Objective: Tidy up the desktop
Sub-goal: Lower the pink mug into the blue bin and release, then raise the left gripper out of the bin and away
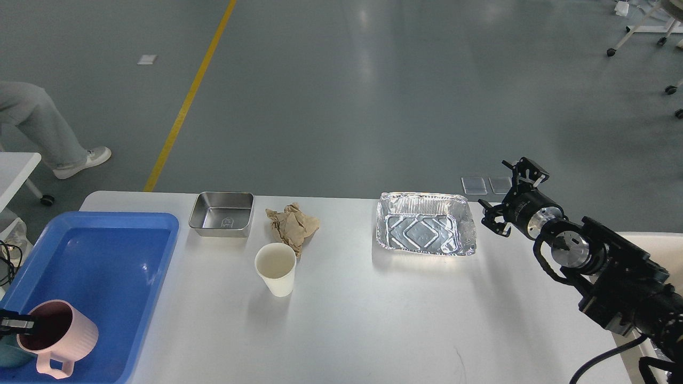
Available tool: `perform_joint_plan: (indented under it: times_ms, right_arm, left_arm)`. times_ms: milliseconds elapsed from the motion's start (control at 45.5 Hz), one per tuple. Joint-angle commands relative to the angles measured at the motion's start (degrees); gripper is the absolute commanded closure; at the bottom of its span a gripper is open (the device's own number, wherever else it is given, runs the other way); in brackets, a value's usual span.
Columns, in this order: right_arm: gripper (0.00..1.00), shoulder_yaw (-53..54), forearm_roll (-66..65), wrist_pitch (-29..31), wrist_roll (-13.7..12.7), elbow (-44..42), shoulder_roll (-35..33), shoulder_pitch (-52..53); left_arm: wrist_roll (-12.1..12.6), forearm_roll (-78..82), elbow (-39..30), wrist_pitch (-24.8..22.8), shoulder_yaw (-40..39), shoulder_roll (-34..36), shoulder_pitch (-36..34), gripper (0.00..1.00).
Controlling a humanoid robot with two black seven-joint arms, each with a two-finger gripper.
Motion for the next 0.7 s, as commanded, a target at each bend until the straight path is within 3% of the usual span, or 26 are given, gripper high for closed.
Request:
perform_joint_plan:
  times_ms: [0,88,286,462,572,682]
  right_arm:
    - [0.00,0.00,0.00,0.00,0.00,0.00,-0.10,-0.16]
    - [0.00,0.00,0.00,-0.09,0.00,0.00,-0.10,-0.16]
    - [0.00,0.00,-0.09,0.00,0.00,0.00,-0.19,-0.16]
    - [0.00,0.00,-0.70,-0.09,0.00,0.00,-0.01,-0.08]
    - [0.00,0.00,-0.79,0.00,0.00,0.09,-0.01,0.01]
    - [0.00,0.00,-0.79,-0.09,0.00,0.09,-0.01,0.01]
  left_arm:
    - [-0.17,-0.05,0.42,0.53,-2.44,-0.48,2.15,0.98]
    - [-0.17,-0.05,0.33,0.44,-4.03,-0.57,3.47,0.95]
    - [-0.09,-0.23,0.24,-0.09,-6.40,-0.57,4.35,0.65]
    - [-0.17,-0.67,0.24,-0.09,-6.67,-0.39,4.70,0.58]
    - [-0.26,-1.81,0.16,-0.17,-7.19,-0.30,4.62,0.49]
    - [-0.44,-2.69,-0.28,-0.17,-8.86,0.40,4.53,0.31]
